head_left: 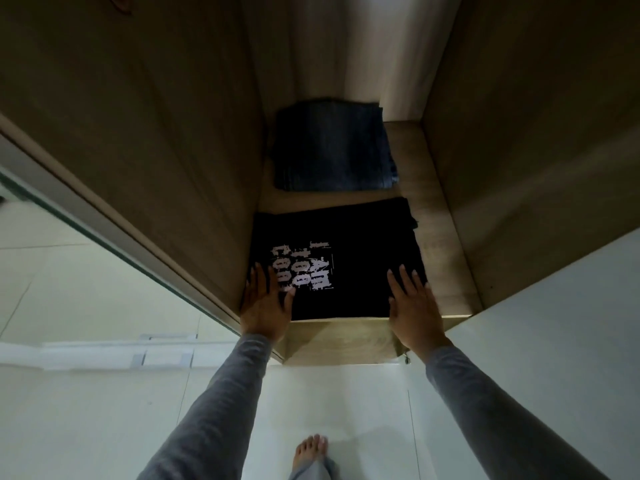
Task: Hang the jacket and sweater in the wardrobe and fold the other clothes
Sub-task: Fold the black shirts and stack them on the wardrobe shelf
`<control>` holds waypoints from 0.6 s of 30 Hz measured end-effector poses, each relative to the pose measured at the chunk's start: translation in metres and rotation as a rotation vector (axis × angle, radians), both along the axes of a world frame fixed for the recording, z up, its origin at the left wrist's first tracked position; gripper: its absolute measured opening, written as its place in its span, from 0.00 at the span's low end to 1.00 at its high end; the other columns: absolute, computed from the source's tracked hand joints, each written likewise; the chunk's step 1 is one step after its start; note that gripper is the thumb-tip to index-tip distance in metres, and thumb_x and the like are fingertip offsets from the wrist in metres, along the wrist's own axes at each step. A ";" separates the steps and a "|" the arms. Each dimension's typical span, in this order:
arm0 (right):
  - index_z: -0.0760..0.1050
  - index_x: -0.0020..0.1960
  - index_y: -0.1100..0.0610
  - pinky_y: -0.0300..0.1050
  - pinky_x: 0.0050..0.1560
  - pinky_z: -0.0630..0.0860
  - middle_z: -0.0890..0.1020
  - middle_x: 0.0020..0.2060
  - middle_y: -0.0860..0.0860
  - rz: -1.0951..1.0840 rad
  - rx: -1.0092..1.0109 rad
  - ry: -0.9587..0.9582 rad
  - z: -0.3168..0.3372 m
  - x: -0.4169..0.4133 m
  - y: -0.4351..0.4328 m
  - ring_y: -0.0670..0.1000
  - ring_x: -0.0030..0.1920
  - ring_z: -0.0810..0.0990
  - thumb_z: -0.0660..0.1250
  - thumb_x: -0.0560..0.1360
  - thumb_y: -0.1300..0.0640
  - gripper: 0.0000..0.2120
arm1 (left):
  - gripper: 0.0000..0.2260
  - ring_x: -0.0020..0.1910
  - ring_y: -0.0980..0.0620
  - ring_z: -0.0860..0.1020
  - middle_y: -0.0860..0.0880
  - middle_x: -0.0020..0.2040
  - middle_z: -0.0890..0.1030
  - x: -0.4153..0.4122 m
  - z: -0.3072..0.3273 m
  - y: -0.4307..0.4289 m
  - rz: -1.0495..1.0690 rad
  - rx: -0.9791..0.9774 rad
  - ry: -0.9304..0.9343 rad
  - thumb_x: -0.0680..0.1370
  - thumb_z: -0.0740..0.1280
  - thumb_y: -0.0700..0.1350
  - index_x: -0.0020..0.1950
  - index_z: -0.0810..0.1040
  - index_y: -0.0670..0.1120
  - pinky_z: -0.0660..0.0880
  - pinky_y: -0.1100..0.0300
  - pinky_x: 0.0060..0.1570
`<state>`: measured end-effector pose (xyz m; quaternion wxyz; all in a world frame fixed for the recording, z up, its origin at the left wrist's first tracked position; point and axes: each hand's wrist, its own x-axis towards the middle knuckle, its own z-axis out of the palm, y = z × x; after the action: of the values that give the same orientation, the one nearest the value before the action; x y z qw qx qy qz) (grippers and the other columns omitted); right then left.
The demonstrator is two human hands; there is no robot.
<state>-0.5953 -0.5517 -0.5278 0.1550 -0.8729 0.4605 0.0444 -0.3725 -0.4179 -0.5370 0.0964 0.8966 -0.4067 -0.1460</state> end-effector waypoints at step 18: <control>0.63 0.74 0.56 0.45 0.71 0.59 0.62 0.74 0.55 0.024 0.050 -0.308 0.319 -0.006 0.075 0.55 0.74 0.60 0.53 0.82 0.57 0.20 | 0.22 0.76 0.48 0.53 0.45 0.77 0.55 -0.075 0.298 0.072 -0.062 -0.351 0.026 0.83 0.49 0.47 0.76 0.55 0.41 0.49 0.60 0.72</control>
<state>-0.6016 -0.4768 -0.2086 0.2447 -0.8707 0.4197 -0.0767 -0.4475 -0.3455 -0.2390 0.2523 0.8510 -0.4523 -0.0874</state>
